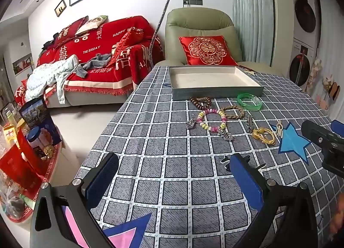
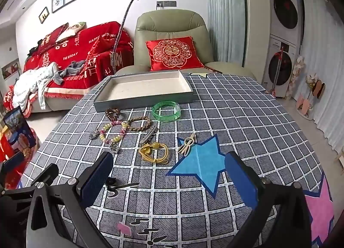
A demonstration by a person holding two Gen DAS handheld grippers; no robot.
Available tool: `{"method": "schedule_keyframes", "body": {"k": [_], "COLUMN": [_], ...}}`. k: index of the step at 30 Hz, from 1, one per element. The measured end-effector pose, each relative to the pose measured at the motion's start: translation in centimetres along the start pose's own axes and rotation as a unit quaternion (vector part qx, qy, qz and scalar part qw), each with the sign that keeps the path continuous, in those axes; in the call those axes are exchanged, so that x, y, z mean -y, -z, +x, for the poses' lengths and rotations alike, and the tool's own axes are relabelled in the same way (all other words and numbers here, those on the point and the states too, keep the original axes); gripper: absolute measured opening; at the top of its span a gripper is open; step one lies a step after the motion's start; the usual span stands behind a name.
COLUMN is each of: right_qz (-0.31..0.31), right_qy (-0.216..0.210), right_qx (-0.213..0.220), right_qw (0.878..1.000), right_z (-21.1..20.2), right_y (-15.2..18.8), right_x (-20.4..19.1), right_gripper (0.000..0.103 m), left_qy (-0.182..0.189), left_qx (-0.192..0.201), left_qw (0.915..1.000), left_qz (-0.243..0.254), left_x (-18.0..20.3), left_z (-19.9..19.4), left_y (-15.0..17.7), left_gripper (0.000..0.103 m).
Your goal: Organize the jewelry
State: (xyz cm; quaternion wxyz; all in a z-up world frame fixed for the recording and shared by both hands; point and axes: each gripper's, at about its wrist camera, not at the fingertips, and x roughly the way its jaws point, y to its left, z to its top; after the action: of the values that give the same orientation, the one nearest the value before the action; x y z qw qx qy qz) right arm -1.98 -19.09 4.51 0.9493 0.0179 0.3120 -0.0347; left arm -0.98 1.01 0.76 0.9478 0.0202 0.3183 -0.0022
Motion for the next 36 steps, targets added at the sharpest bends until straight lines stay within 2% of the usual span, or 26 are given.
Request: {"method": "schedule_keyframes", "body": {"k": [36], "right_qz": [0.002], "right_qy": [-0.002], "right_qx": [0.000], "right_qw": [1.000], "right_z": [0.00], "right_y": [-0.08], "right_x": [-0.10], "right_gripper": [0.103], "left_qy": [0.002], "left_qx": [-0.002], "left_qw": [1.0000], "left_qz": [-0.004], "left_x": [-0.13], "left_z": [-0.10], "left_y": [0.04], "left_gripper": [0.103]}}
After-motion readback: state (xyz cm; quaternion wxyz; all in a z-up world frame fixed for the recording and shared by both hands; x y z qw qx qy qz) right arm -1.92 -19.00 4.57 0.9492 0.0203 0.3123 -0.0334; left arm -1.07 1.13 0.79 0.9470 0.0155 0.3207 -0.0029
